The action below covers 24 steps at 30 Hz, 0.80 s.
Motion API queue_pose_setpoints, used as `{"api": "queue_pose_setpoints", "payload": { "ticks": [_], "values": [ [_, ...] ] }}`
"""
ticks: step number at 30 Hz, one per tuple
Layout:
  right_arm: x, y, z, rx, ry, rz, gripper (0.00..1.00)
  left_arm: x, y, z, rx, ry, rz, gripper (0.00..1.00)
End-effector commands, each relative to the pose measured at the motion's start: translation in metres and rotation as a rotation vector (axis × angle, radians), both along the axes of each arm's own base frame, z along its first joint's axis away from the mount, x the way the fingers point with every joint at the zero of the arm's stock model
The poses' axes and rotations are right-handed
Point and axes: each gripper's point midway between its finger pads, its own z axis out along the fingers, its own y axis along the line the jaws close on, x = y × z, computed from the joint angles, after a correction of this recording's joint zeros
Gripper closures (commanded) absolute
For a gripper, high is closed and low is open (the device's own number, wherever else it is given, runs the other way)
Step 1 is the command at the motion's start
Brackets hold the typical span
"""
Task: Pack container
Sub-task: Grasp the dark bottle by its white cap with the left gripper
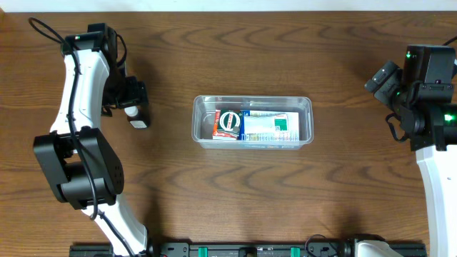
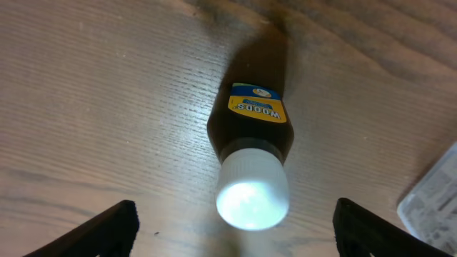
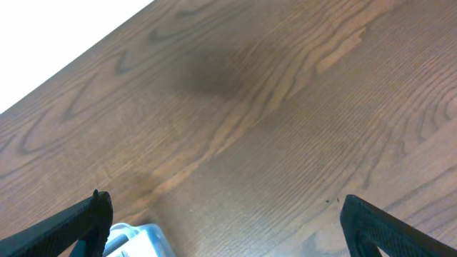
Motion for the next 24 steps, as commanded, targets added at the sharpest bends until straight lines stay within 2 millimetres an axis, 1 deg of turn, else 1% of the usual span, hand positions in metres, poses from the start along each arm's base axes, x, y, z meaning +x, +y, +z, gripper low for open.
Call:
{"api": "queue_pose_setpoints", "payload": {
  "ticks": [1,5,7,8,12,17,24],
  "values": [
    [-0.001,-0.003,0.002,-0.017,0.001,-0.004,0.01,-0.002,-0.001,-0.013,-0.008,0.03,-0.017,0.2],
    [-0.001,-0.003,0.002,-0.017,0.001,-0.004,0.01,0.001,0.0,-0.014,-0.006,0.018,-0.017,0.32],
    [-0.001,-0.003,0.002,-0.017,0.001,-0.004,0.01,0.003,0.0,-0.014,-0.005,0.011,-0.017,0.41],
    [-0.001,-0.003,0.002,-0.017,0.001,-0.004,0.01,0.003,0.0,-0.014,-0.005,0.011,-0.017,0.43],
    [-0.001,-0.003,0.002,-0.017,0.001,-0.004,0.01,0.004,0.0,-0.014,-0.005,0.007,-0.017,0.46],
    [-0.001,-0.003,0.002,-0.017,0.001,-0.004,0.01,0.004,0.0,-0.017,-0.009,0.004,-0.016,0.46],
    [-0.001,-0.003,0.002,-0.017,0.001,-0.004,0.01,0.01,-0.011,-0.017,-0.07,-0.022,-0.014,0.46]
  ]
}}
